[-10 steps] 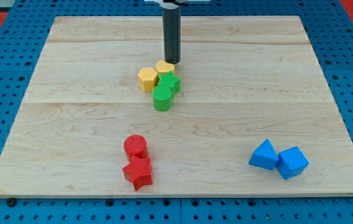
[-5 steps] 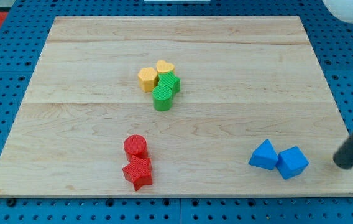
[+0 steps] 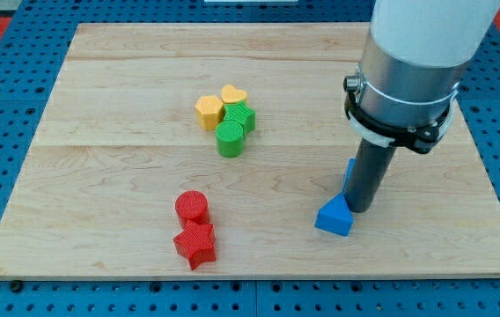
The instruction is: Separate blue cube from the blue triangle
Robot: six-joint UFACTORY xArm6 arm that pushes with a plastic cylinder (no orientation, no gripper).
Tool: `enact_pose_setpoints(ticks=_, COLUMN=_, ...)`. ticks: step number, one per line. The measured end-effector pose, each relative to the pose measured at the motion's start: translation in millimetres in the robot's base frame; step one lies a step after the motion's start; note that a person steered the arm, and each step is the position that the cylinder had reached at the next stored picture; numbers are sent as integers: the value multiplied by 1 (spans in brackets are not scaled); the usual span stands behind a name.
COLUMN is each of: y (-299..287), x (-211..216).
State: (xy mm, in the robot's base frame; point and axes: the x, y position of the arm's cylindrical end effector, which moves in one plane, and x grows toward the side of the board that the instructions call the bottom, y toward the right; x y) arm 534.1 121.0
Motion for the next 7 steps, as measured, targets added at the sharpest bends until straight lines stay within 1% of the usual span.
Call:
enact_pose_setpoints(ticks=1, y=21, x=0)
enact_pose_setpoints(ticks=2, y=56, x=-1)
enact_pose_setpoints(ticks=3, y=61, x=-14)
enact_pose_setpoints(ticks=4, y=15, x=-30)
enact_pose_setpoints(ticks=5, y=-37, x=-30)
enact_pose_setpoints(ticks=7, y=-94, x=-38)
